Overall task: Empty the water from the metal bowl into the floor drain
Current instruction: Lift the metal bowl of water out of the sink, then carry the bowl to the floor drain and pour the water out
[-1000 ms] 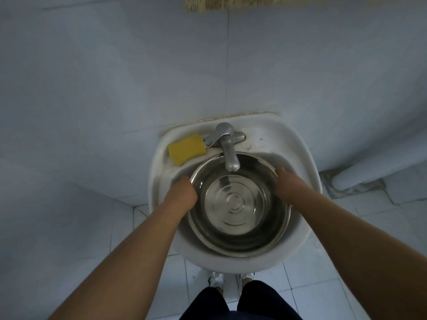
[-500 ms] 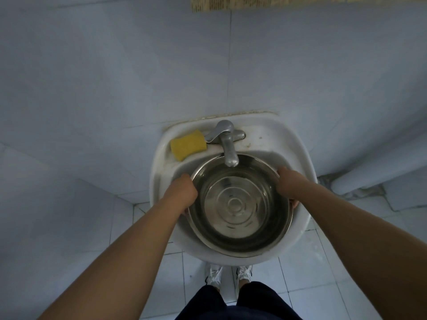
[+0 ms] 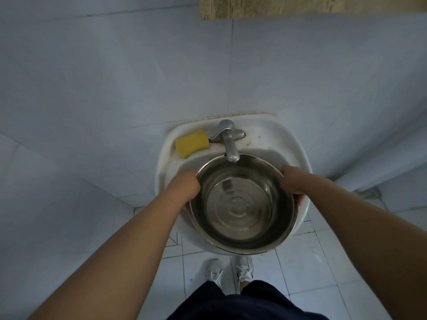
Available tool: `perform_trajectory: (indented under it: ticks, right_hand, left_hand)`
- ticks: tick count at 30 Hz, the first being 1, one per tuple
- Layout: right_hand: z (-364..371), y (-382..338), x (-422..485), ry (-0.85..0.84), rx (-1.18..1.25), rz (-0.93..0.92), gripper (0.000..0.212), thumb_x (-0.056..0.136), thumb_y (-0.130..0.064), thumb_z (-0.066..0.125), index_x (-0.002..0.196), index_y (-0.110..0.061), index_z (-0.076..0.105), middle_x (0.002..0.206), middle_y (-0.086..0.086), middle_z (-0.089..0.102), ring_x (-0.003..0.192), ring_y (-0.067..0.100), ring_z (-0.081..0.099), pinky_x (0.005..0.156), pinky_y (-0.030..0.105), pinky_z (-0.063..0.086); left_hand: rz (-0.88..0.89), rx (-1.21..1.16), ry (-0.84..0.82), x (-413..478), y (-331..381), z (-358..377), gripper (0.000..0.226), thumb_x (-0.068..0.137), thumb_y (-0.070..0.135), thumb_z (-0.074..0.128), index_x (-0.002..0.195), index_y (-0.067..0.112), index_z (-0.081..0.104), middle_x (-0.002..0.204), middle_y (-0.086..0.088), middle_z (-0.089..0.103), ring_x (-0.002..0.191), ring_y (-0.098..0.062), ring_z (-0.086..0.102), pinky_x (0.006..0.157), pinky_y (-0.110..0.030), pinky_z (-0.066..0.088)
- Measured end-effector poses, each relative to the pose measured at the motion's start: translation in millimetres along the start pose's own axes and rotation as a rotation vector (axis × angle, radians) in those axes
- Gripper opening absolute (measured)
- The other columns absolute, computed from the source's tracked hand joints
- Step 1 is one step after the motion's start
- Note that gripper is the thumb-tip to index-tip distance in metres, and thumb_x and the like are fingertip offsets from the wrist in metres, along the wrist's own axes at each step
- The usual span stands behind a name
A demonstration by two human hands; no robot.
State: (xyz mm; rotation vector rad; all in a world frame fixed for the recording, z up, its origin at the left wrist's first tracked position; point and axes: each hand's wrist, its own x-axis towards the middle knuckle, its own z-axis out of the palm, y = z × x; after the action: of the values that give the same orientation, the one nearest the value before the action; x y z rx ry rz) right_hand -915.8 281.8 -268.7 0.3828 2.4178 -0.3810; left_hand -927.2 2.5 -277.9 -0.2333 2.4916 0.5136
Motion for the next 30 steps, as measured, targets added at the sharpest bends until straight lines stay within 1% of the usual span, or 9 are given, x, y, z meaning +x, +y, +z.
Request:
perform_trajectory:
  ticks: [3,5,9,12,16,20,23,27,30]
  right_hand:
    - [-0.1,0.2,-4.6,-0.003,-0.006,0.002,0.043,0.088,-0.016,0.055,0.129,-0.011,0.045,0.114,0.015,0.06,0.103,0.031,0.059,0.09,0.043,0.048]
    - [2.3,0.2,-7.9,-0.023,-0.001,0.008,0.041,0.088,-0.017,0.054,0.128,-0.011,0.044,0.105,0.012,0.057,0.095,0.029,0.058,0.083,0.042,0.05]
    - [8.5,0.8,-14.1,-0.05,-0.009,0.017,0.04,0.088,-0.018,0.057,0.126,-0.013,0.045,0.098,0.007,0.053,0.089,0.026,0.054,0.079,0.041,0.049]
    - [8.2,0.1,-19.6,-0.051,-0.02,0.012,0.041,0.088,-0.019,0.057,0.127,-0.013,0.046,0.106,0.01,0.057,0.097,0.028,0.056,0.087,0.043,0.049]
    - [6.7,0.8,-25.7,-0.086,-0.012,0.036,0.039,0.091,-0.018,0.054,0.128,-0.012,0.046,0.121,0.016,0.059,0.107,0.034,0.061,0.096,0.049,0.051]
    - [6.7,4.2,-33.0,-0.139,0.021,0.071,0.036,0.091,-0.019,0.056,0.124,-0.006,0.05,0.111,0.018,0.065,0.086,0.032,0.07,0.078,0.045,0.06]
    - [6.2,13.4,-37.4,-0.21,0.1,0.116,0.037,0.089,-0.015,0.06,0.122,-0.006,0.048,0.105,0.022,0.066,0.071,0.032,0.074,0.062,0.043,0.062]
    - [3.2,24.7,-44.9,-0.218,0.185,0.162,0.038,0.087,-0.011,0.061,0.122,-0.002,0.05,0.103,0.024,0.066,0.068,0.035,0.074,0.059,0.044,0.062]
    - [4.0,36.4,-56.3,-0.171,0.238,0.179,0.041,0.087,-0.012,0.062,0.124,-0.005,0.047,0.103,0.024,0.065,0.068,0.036,0.074,0.058,0.044,0.062]
  left_hand:
    - [0.011,0.016,-0.022,-4.1,-0.7,-0.8,0.028,0.093,0.013,0.045,0.118,0.005,0.054,0.12,-0.019,0.059,0.103,-0.033,0.058,0.069,-0.033,0.043]
    - [-0.002,0.025,-0.06,-8.4,-1.6,-1.5,0.022,0.093,0.011,0.044,0.11,0.004,0.056,0.118,-0.02,0.06,0.097,-0.033,0.059,0.071,-0.033,0.045]
    - [-0.072,-0.039,-0.209,-16.5,-6.7,-0.9,0.022,0.094,0.008,0.045,0.107,-0.003,0.059,0.105,-0.027,0.065,0.093,-0.04,0.066,0.08,-0.044,0.057]
    - [-0.118,-0.091,-0.294,-24.6,-8.0,-3.8,0.022,0.094,0.007,0.045,0.097,-0.008,0.061,0.083,-0.028,0.066,0.077,-0.041,0.071,0.066,-0.045,0.061]
    - [-0.129,-0.111,-0.351,-30.8,-9.0,-7.8,0.024,0.094,0.006,0.045,0.097,-0.011,0.061,0.081,-0.027,0.068,0.057,-0.034,0.068,0.04,-0.033,0.056]
    - [-0.104,-0.126,-0.389,-32.9,-10.1,-12.8,0.021,0.091,0.007,0.049,0.093,-0.009,0.063,0.086,-0.028,0.069,0.066,-0.036,0.071,0.058,-0.042,0.062]
    - [-0.064,-0.099,-0.403,-33.0,-5.0,-17.8,0.022,0.091,0.01,0.05,0.095,-0.007,0.063,0.089,-0.028,0.07,0.069,-0.037,0.072,0.059,-0.041,0.062]
    - [0.006,-0.057,-0.397,-34.0,7.4,-22.3,0.021,0.09,0.011,0.052,0.092,-0.006,0.064,0.082,-0.026,0.071,0.068,-0.037,0.073,0.065,-0.045,0.062]
    - [0.081,-0.034,-0.391,-36.7,22.5,-22.7,0.019,0.091,0.011,0.053,0.082,-0.002,0.064,0.067,-0.019,0.071,0.056,-0.03,0.072,0.055,-0.038,0.062]
